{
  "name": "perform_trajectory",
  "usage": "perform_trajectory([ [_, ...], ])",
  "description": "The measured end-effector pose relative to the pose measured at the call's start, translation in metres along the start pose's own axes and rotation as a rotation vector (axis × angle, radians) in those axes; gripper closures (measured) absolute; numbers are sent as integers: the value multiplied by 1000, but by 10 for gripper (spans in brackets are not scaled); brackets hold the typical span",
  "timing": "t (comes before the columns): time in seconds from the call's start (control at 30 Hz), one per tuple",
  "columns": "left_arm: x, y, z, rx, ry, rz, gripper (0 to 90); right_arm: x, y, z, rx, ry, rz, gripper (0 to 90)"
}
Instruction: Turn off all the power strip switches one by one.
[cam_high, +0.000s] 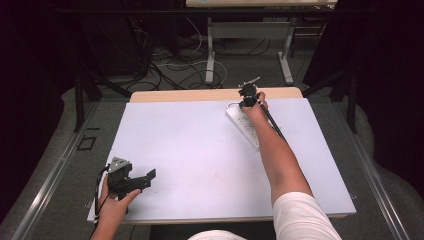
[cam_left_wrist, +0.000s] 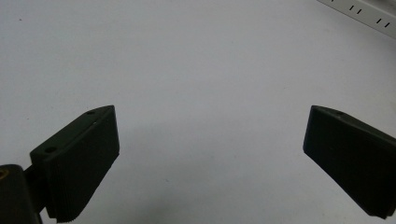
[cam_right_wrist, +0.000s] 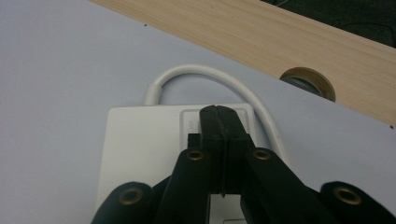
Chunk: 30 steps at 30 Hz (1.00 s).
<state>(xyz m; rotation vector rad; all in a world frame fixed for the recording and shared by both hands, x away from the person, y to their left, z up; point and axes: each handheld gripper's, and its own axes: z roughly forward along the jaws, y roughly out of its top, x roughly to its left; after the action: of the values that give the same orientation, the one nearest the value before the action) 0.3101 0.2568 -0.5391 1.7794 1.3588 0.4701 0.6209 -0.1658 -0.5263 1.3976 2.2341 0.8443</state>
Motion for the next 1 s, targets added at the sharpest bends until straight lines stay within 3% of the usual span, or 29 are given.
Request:
perform_trajectory([
  [0.4, -2, 1, 1, 3, -3, 8, 38, -1, 0, -15, 43, -14, -19, 900],
  [0.63, -4, 1, 0, 4, -6, 17, 38, -1, 2, -30, 102, -19, -1, 900],
  [0.77, -4, 1, 0, -5, -6, 11, 38, -4, 2, -35, 100, -19, -12, 900],
  [1.0, -5, 2, 0, -5, -7, 17, 39, -6, -1, -41, 121, -23, 20, 900],
])
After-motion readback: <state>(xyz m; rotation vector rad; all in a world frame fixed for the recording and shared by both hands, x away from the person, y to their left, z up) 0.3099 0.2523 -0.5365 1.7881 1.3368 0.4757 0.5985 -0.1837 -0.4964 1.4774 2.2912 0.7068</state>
